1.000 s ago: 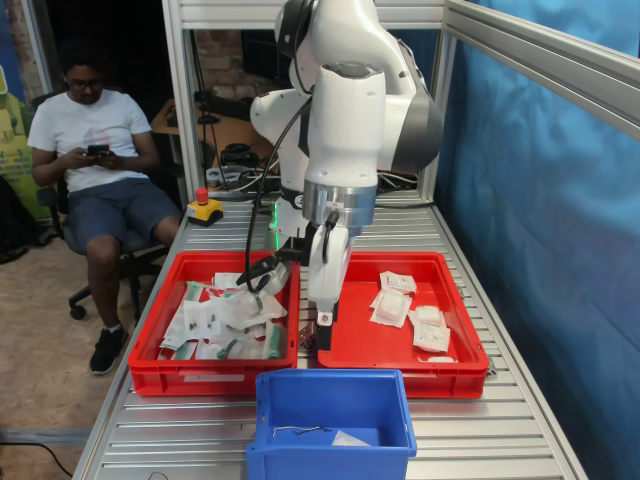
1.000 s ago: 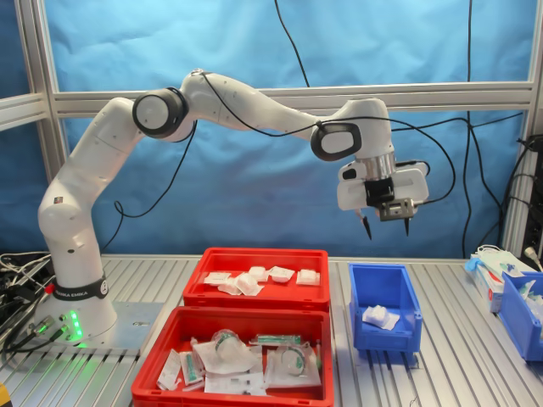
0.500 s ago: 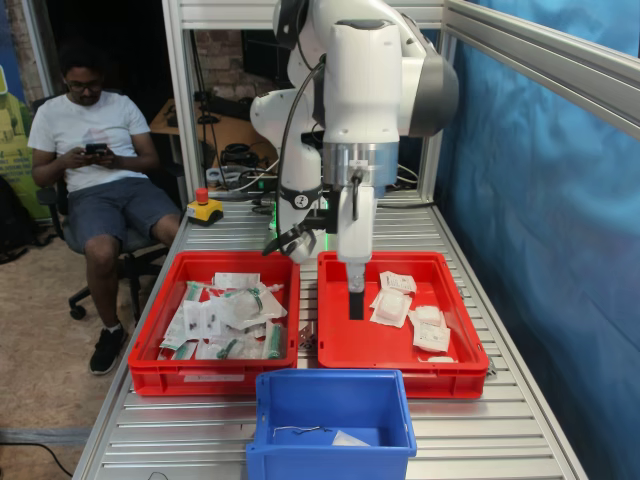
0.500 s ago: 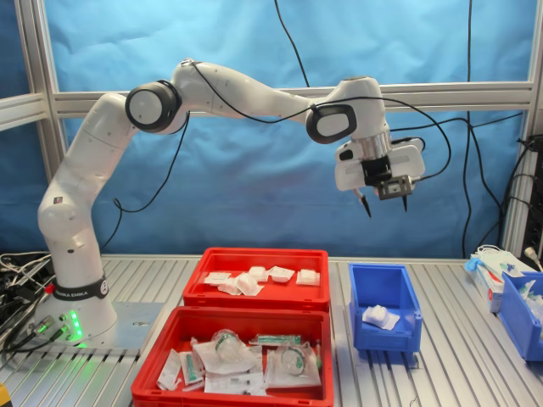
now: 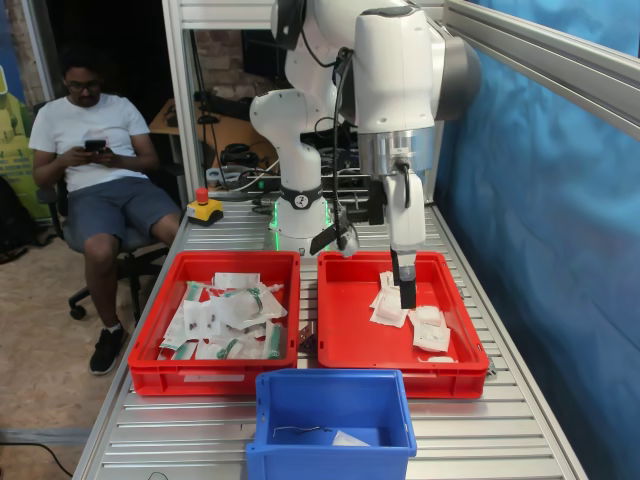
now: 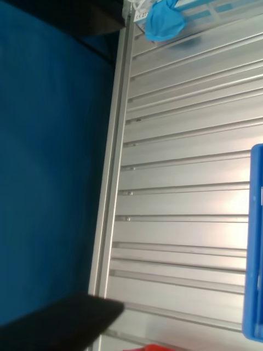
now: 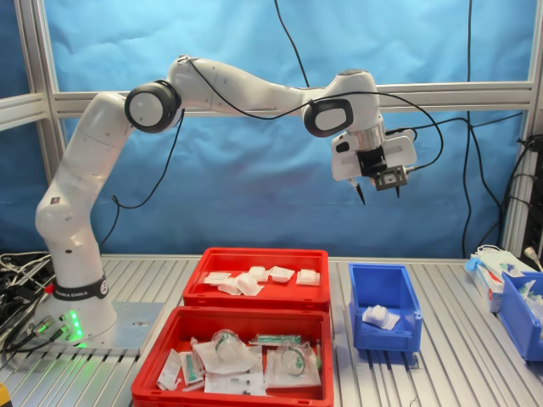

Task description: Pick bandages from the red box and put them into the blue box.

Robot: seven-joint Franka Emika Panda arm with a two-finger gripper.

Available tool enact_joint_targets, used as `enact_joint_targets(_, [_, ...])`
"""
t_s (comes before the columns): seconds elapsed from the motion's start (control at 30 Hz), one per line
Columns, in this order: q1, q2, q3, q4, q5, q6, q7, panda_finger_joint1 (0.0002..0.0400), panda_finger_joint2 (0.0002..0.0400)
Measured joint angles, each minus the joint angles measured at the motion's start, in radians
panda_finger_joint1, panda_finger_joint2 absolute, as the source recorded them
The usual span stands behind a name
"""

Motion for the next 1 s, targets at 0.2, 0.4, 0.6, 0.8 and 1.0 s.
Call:
enact_joint_targets(0.2, [-0.060,0.000,0.067,0.000,-0.036,0.000,0.000,0.0400,0.0400])
enact_joint_targets(0.4, [-0.126,-0.002,0.096,-0.001,-0.048,-0.004,0.000,0.0400,0.0400])
enact_joint_targets(0.6, [-0.176,-0.019,0.101,-0.016,-0.069,-0.027,0.000,0.0400,0.0400])
enact_joint_targets(0.8, [-0.232,-0.074,0.109,-0.066,-0.098,-0.049,0.000,0.0400,0.0400])
enact_joint_targets(1.0, [-0.274,-0.141,0.142,-0.137,-0.138,-0.058,0.000,0.0400,0.0400])
